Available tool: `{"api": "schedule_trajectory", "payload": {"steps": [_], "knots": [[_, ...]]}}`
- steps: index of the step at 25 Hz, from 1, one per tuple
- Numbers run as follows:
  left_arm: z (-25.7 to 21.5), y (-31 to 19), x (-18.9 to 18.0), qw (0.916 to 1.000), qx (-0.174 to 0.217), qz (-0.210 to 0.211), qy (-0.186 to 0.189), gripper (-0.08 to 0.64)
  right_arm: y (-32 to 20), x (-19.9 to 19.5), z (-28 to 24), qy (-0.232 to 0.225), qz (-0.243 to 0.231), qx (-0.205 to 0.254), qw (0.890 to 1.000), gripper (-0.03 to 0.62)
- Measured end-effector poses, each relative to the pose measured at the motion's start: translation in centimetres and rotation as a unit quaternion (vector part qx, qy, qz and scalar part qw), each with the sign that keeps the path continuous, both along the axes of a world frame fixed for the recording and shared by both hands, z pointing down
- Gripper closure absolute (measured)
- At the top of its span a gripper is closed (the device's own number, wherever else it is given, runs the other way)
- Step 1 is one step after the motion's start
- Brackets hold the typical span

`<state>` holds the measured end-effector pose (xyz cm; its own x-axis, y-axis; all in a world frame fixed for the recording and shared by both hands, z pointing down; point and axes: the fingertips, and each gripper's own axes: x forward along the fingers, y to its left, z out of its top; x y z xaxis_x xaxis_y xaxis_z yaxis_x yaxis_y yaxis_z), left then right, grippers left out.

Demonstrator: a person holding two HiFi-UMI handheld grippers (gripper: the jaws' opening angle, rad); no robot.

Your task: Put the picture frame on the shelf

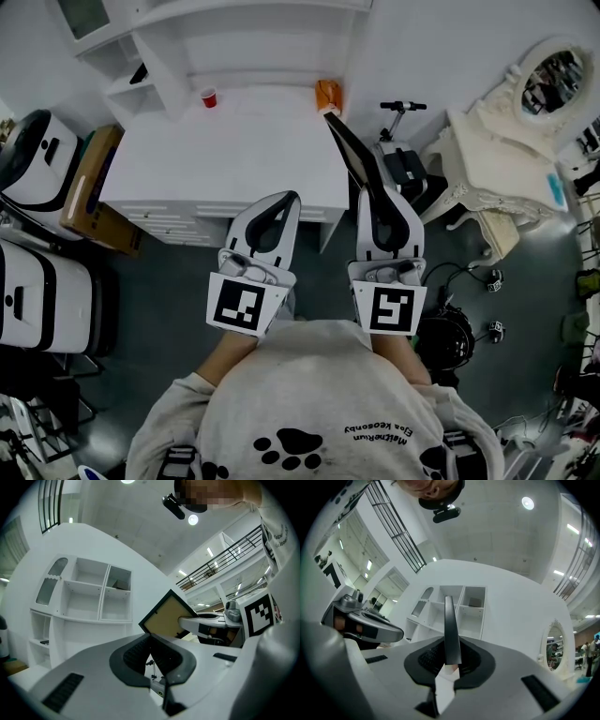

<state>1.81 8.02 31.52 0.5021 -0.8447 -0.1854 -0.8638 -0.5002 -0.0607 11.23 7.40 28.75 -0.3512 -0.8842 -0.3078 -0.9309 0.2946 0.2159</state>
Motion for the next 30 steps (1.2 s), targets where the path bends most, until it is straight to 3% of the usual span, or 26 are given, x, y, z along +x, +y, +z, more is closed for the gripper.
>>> {"api": "schedule_trajectory", "payload": {"steps": [13,30], "knots": [[0.1,-4.9,-1.3,0.9999,0.003,0.015,0.0,0.541,-4.5,-1.5,0.0,0.008,0.009,0.006,1.0,0.532],[-2.5,-21.2,-3.7,0.9988,0.015,0.047,-0.005,0.541,-20.0,-4.4,-2.2,0.009,0.032,0.017,0.999,0.534]]}}
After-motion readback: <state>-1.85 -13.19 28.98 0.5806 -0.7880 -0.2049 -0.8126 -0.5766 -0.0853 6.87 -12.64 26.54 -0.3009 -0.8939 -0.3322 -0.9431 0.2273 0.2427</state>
